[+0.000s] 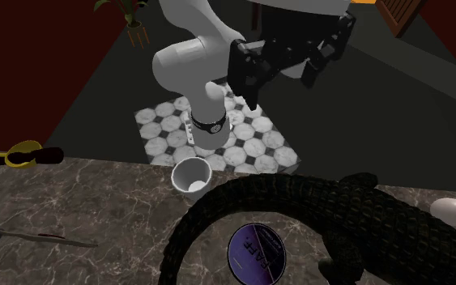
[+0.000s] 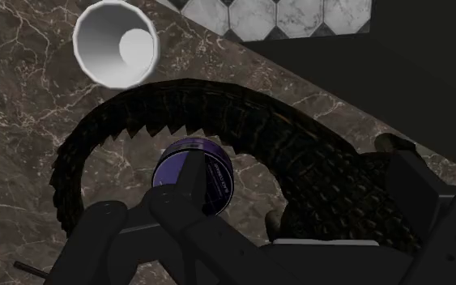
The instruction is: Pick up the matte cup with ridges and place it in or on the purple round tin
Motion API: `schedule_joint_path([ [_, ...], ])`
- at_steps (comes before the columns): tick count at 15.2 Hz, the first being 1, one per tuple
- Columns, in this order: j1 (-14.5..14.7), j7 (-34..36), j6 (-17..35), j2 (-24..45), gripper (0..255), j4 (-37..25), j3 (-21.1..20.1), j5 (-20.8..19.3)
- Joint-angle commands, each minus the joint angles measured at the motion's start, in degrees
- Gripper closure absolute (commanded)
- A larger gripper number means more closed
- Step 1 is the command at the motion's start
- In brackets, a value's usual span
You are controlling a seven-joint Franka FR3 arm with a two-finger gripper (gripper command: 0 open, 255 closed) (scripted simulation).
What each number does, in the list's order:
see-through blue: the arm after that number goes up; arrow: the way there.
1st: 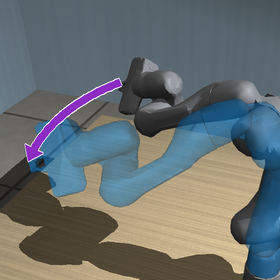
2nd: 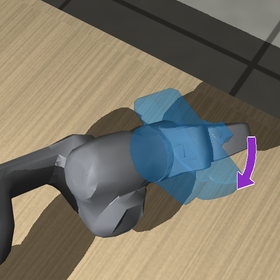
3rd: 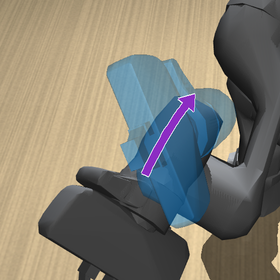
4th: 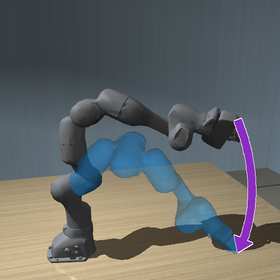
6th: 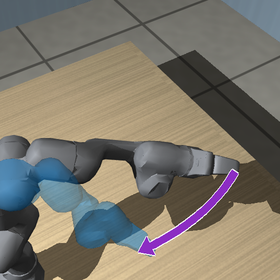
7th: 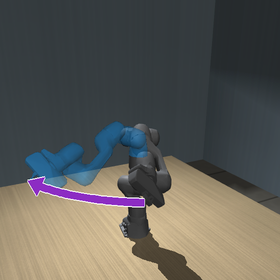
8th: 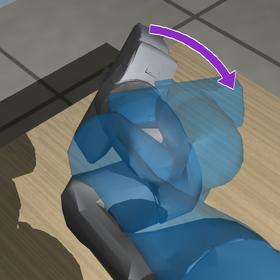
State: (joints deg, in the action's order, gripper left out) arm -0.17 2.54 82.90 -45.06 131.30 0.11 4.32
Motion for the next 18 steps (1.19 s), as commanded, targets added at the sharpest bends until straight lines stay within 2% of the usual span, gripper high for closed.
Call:
schedule_joint_path([
  [1, 0.0, 0.0, 0.0, 0.0, 0, 0.0, 0.0, 0.0],
  [11, -3.5, -2.5, 14.3, -9.0, 0, 22.2, 1.6, -7.5],
  [18, -8.0, -4.2, 26.0, -11.9, 0, 35.5, 4.1, -14.5],
])
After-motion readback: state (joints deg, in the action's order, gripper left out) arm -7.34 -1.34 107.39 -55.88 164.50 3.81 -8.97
